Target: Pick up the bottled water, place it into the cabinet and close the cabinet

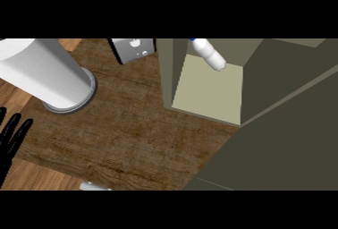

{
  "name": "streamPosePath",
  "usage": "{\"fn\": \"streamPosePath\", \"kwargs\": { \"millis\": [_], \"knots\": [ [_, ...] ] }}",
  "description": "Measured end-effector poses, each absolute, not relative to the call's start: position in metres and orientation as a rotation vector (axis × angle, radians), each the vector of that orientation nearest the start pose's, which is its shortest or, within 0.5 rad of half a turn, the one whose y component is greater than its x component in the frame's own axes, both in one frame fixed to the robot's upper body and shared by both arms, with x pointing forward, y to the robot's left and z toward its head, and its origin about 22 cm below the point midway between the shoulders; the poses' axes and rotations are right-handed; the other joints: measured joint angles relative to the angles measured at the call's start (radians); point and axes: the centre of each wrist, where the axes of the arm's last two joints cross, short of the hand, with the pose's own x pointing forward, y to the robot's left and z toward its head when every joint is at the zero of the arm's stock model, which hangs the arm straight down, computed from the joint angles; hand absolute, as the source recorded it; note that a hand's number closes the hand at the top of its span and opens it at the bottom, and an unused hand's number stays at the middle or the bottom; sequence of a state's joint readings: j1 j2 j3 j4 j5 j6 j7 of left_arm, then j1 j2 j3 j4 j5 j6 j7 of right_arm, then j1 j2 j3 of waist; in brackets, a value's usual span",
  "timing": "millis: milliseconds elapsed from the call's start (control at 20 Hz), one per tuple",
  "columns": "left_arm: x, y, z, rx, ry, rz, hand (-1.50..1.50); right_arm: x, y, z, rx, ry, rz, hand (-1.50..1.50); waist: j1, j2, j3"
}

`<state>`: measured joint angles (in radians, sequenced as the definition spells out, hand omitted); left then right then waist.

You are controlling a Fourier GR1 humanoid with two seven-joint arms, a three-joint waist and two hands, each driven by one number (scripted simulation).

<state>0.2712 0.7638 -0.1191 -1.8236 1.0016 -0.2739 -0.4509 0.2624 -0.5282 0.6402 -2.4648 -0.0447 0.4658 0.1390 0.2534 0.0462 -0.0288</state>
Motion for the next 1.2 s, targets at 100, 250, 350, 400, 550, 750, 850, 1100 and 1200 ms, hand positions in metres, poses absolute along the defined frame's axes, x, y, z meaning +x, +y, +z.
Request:
{"fn": "streamPosePath", "kwargs": {
  "millis": [100,250,350,400,550,750,850,1100,1200],
  "knots": [
    [0.179,0.349,0.070,-0.578,-1.858,0.049,-1.50,0.102,-0.184,0.142,0.736,-1.631,1.123,1.50,0.005,0.008,0.001],
    [0.181,0.349,0.071,-0.588,-1.863,0.043,-1.50,0.104,-0.182,0.139,0.783,-1.616,1.098,1.50,0.023,0.020,0.002],
    [0.183,0.350,0.074,-0.591,-1.873,0.035,-1.50,0.106,-0.181,0.137,0.814,-1.605,1.076,1.50,0.030,0.026,0.003],
    [0.183,0.351,0.074,-0.591,-1.874,0.033,-1.50,0.107,-0.180,0.136,0.827,-1.604,1.060,1.50,0.033,0.028,0.003],
    [0.184,0.352,0.075,-0.596,-1.875,0.028,-1.50,0.114,-0.175,0.134,0.852,-1.620,0.984,1.50,0.037,0.030,0.004],
    [0.185,0.354,0.075,-0.594,-1.874,0.026,-1.50,0.125,-0.170,0.133,0.868,-1.601,0.964,1.50,0.031,0.027,0.006],
    [0.185,0.355,0.074,-0.595,-1.866,0.030,-1.50,0.133,-0.168,0.136,0.836,-1.598,0.998,1.50,0.028,0.023,0.005],
    [0.187,0.359,0.074,-0.586,-1.864,0.031,-1.50,0.160,-0.166,0.144,0.731,-1.587,1.088,1.50,0.022,0.012,0.006],
    [0.187,0.360,0.074,-0.583,-1.864,0.034,-1.50,0.173,-0.164,0.147,0.692,-1.579,1.106,1.50,0.021,0.010,0.006]
  ]
}}
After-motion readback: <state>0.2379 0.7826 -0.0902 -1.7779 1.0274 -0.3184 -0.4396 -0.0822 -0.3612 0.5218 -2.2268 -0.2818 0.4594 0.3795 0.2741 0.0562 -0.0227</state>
